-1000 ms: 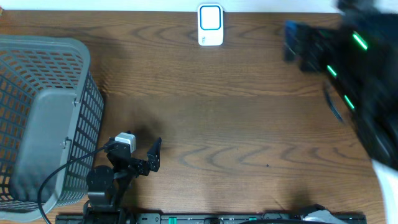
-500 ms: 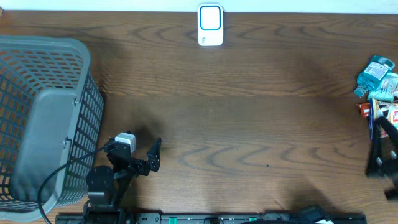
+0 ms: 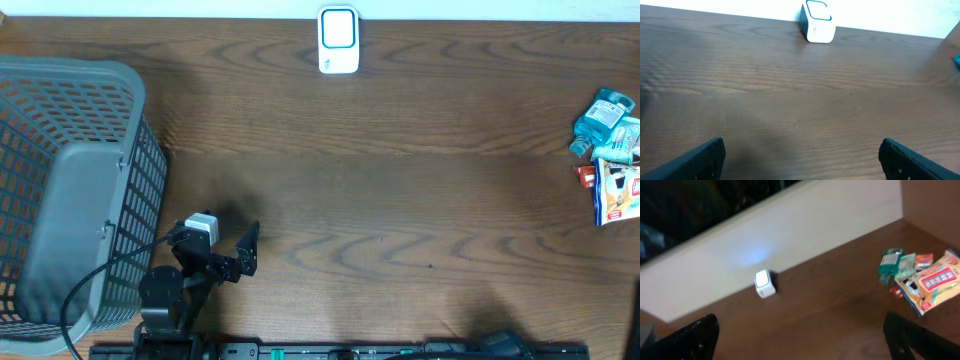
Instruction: Scan the item barcode
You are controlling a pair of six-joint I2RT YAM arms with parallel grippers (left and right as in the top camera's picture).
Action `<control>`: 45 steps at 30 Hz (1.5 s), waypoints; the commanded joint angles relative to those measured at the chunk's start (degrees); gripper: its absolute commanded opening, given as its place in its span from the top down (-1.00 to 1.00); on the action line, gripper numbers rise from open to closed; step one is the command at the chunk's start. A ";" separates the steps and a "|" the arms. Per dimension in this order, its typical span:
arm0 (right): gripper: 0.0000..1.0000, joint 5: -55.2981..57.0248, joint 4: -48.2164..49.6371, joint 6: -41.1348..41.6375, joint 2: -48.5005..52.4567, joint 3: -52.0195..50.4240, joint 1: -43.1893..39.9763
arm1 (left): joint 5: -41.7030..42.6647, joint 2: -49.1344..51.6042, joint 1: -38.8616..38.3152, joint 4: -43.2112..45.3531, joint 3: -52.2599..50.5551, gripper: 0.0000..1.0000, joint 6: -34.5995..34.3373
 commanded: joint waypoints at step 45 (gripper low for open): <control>-0.99 -1.53 37.00 -10.73 -15.34 -46.14 -16.48 | 0.70 0.00 0.17 -1.53 -0.83 -0.96 0.09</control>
